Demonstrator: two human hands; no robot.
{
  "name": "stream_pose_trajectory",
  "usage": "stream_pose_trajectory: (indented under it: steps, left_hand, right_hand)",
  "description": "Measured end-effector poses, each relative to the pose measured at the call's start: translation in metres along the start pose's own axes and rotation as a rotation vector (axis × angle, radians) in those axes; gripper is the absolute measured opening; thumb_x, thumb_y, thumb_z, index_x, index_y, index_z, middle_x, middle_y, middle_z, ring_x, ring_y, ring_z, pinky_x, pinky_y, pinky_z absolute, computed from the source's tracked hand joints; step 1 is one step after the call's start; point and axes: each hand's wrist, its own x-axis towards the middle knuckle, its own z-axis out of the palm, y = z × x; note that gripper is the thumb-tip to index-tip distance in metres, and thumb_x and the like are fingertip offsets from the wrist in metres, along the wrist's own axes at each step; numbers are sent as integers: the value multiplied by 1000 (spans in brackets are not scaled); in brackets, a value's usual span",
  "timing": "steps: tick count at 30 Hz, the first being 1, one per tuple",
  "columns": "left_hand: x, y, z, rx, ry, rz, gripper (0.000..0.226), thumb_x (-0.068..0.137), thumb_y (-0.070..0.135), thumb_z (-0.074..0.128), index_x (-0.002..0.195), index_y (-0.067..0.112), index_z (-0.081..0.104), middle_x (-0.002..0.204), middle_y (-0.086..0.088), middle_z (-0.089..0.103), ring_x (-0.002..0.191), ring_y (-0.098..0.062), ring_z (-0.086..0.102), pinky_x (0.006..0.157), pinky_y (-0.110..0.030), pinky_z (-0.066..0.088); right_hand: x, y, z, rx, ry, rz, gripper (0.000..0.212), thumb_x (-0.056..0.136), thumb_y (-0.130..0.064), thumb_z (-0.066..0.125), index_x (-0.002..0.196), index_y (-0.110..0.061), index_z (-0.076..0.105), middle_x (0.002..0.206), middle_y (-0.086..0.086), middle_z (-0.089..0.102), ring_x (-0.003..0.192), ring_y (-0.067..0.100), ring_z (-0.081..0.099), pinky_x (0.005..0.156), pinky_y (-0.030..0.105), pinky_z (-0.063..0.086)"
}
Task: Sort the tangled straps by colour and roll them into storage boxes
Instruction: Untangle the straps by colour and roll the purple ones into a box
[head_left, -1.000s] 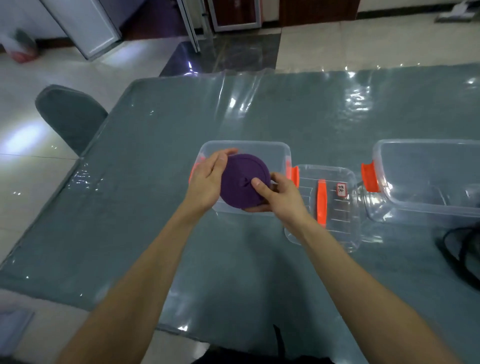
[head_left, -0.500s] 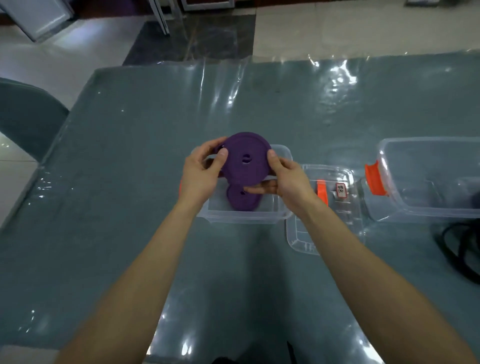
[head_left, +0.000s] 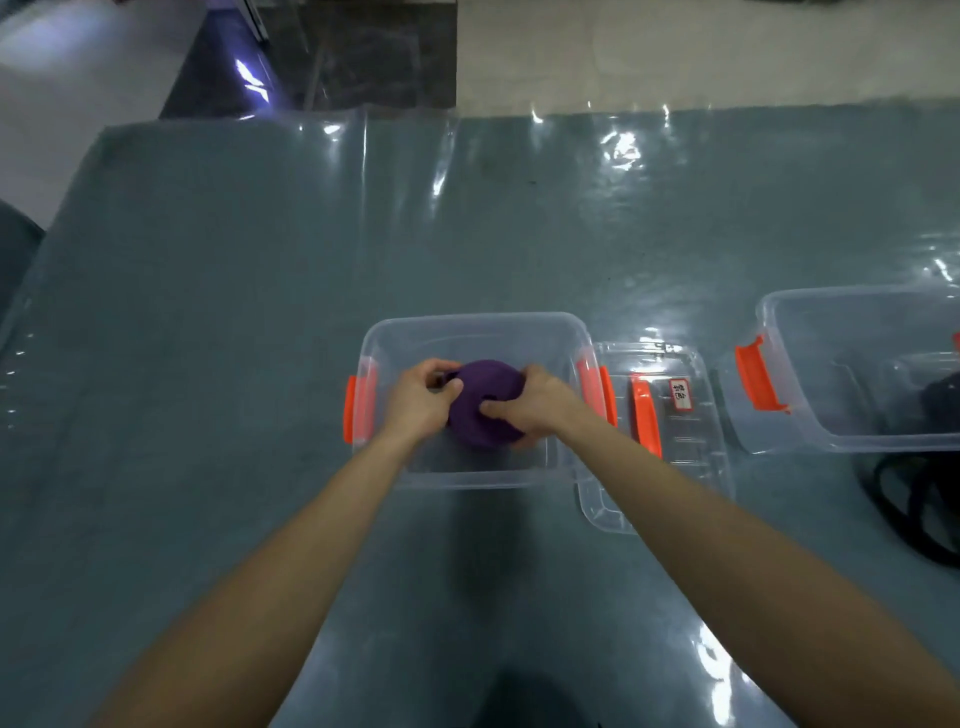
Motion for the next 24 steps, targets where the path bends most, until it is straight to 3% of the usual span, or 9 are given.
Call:
stream_pose_trajectory:
  steps: [2,3,5,6,8,13,19,21,24]
  left_hand:
    - [7,-3,2,29,1,-32,28,104,9,68,132,11,71,126,-13,73,116,-37,72,100,-58,60]
    - [10,-4,4,43,5,-47,28,104,9,68,131,11,71,124,-14,74,115,-38,72,99,-58,60]
    - [14,-7,7,83,10,-68,28,103,10,68,131,11,70,122,-16,75,114,-38,72,99,-57,60]
    - [16,-9,8,109,14,-72,28,103,11,68,131,12,69,121,-16,75,113,-37,72,98,-56,60]
    - [18,-14,10,163,30,-76,26,103,15,68,130,15,68,116,-12,75,110,-34,72,97,-51,60]
    - [22,-22,9,288,66,-60,19,104,24,67,121,18,60,94,6,66,100,-27,69,81,-37,52]
    - [30,-19,11,403,34,-63,23,104,19,66,125,10,62,117,-16,73,113,-36,67,98,-45,55]
    - [34,-21,12,432,31,-57,27,103,18,68,128,9,64,121,-18,72,120,-36,64,102,-46,53]
    - [38,-21,12,471,32,-57,31,101,21,71,130,10,66,124,-15,73,122,-34,65,103,-45,53]
  right_hand:
    - [4,-4,8,-50,4,17,83,77,-59,90,134,-11,53,125,12,66,66,12,61,37,15,40]
    - [5,-5,13,-86,10,18,96,69,-65,92,138,-11,51,129,13,63,77,16,64,45,17,46]
    - [8,-7,24,-157,11,42,122,55,-73,95,146,-11,44,139,15,52,115,28,63,80,31,60]
    - [9,-8,29,-185,17,48,128,51,-74,95,148,-11,40,143,15,47,128,33,58,94,40,59]
    - [11,-11,35,-237,41,26,134,49,-76,95,149,-9,37,144,16,43,135,37,53,103,46,53]
    - [20,-12,41,-347,91,-49,139,47,-87,83,147,-3,39,131,13,46,122,36,61,97,42,53]
    - [27,-12,46,-412,106,-90,138,50,-89,80,147,0,38,125,12,44,113,32,64,89,40,53]
    - [28,-11,49,-424,120,-93,135,52,-86,81,146,0,39,120,10,42,110,31,64,81,38,47]
    - [30,-10,50,-446,124,-93,134,54,-87,80,146,1,38,117,10,40,108,31,63,81,38,46]
